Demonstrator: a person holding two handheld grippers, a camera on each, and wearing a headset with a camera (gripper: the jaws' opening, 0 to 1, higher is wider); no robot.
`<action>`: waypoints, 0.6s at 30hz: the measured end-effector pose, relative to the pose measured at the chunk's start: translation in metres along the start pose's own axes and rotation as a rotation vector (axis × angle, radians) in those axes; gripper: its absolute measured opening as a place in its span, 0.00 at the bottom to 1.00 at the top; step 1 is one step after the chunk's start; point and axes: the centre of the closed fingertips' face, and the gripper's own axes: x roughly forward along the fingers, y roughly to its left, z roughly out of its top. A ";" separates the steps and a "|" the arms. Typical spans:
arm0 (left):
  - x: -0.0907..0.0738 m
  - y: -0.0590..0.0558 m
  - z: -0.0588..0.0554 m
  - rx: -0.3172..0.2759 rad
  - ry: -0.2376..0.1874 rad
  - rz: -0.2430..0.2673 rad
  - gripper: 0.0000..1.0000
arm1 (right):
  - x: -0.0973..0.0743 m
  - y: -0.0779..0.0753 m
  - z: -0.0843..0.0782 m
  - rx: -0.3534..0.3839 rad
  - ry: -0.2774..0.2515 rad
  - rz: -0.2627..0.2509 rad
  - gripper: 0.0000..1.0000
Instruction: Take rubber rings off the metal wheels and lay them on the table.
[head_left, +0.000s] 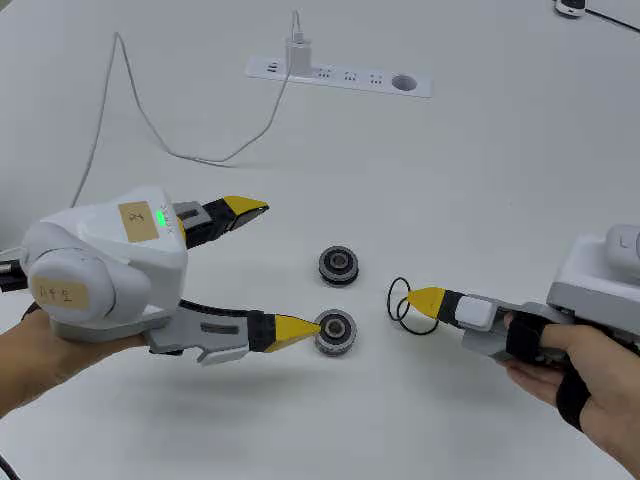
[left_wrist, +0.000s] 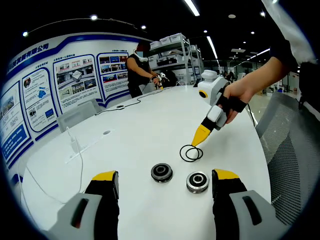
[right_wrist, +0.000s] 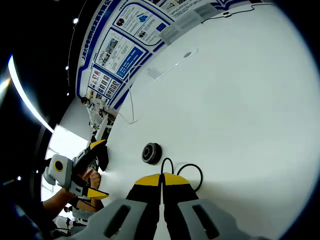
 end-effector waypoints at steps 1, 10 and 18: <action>0.000 0.000 -0.001 -0.002 0.003 0.001 0.78 | -0.001 -0.002 0.000 0.000 -0.002 -0.006 0.02; -0.001 0.000 -0.003 -0.018 0.004 0.004 0.79 | -0.011 -0.026 0.003 0.043 -0.037 -0.075 0.02; 0.000 -0.002 -0.002 -0.019 0.001 0.001 0.79 | -0.014 -0.040 0.001 0.067 -0.038 -0.123 0.02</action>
